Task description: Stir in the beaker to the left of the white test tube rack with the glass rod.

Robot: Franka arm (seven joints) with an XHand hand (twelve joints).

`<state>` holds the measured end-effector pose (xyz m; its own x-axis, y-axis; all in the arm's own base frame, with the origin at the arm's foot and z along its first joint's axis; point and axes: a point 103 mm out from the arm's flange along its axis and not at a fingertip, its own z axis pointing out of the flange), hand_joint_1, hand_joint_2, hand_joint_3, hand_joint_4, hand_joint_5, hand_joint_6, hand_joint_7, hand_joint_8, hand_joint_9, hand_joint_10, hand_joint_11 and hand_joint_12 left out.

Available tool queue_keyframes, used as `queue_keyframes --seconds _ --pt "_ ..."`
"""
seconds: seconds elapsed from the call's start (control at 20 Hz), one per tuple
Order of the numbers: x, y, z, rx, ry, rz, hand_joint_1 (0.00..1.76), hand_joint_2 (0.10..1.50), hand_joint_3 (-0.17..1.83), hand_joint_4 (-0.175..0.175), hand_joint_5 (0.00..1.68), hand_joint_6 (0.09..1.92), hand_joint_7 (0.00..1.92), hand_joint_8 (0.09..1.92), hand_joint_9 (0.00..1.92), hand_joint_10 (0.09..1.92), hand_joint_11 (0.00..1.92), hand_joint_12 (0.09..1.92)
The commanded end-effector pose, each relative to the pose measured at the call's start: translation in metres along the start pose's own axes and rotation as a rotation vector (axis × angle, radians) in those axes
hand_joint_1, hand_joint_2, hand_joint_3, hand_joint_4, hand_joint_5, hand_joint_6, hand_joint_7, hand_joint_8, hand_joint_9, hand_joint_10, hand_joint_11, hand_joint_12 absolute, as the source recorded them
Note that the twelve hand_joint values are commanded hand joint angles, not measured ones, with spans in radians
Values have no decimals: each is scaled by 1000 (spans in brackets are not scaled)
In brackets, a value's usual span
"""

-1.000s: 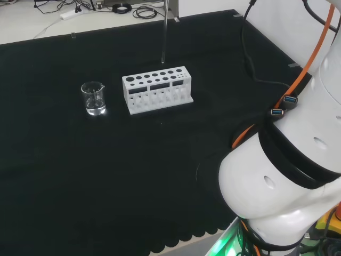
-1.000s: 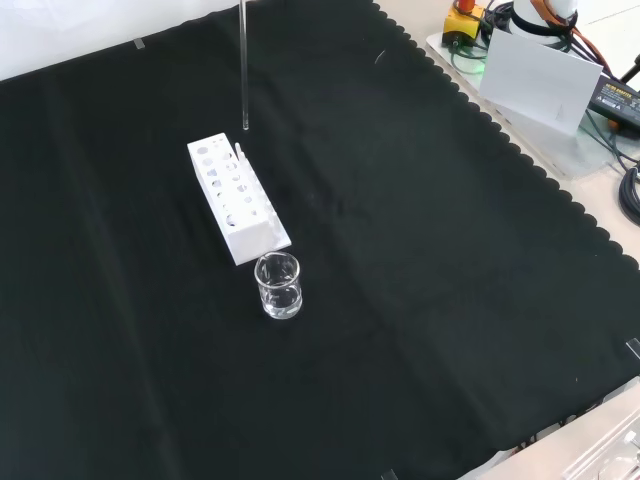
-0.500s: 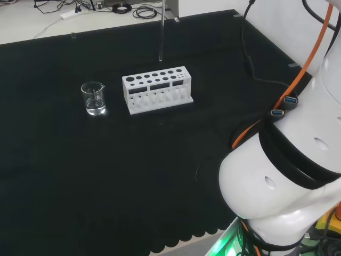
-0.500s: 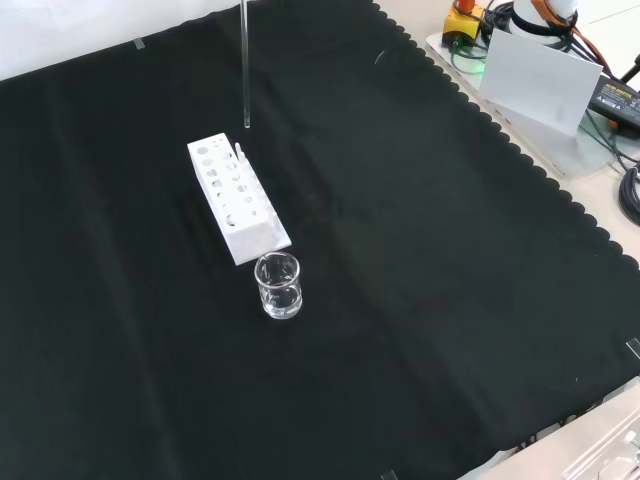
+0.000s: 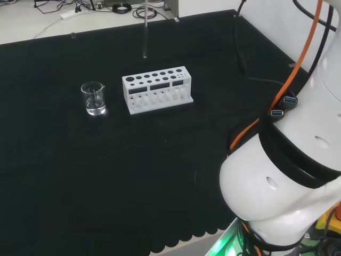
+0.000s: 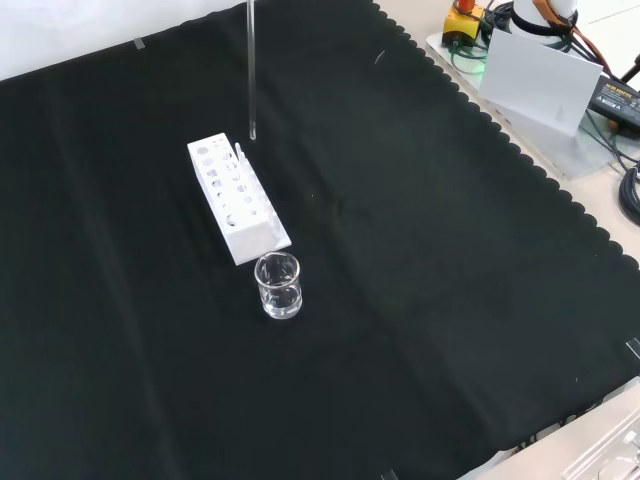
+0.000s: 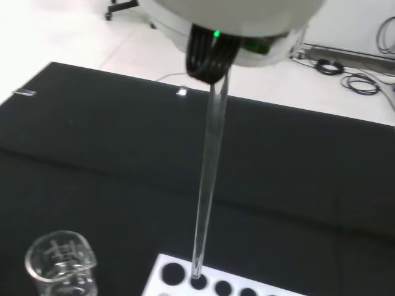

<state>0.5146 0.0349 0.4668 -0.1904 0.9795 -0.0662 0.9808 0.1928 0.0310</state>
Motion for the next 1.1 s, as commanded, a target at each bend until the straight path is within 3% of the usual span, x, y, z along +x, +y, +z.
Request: queue_keyframes --seconds 0.05,0.3,0.5,1.1 --pt "30 8 5 20 -8 -48 1318 672 672 -175 1322 300 1220 1052 1598 884 1573 847" --pt "57 11 13 16 14 -156 1318 670 674 -175 1325 296 1219 1052 1598 884 1574 848" --pt "69 14 18 12 28 -205 1318 670 674 -175 1327 292 1219 1053 1597 883 1574 849" --pt "90 29 25 4 53 -255 1318 672 672 -175 1330 284 1216 1056 1595 886 1575 854"
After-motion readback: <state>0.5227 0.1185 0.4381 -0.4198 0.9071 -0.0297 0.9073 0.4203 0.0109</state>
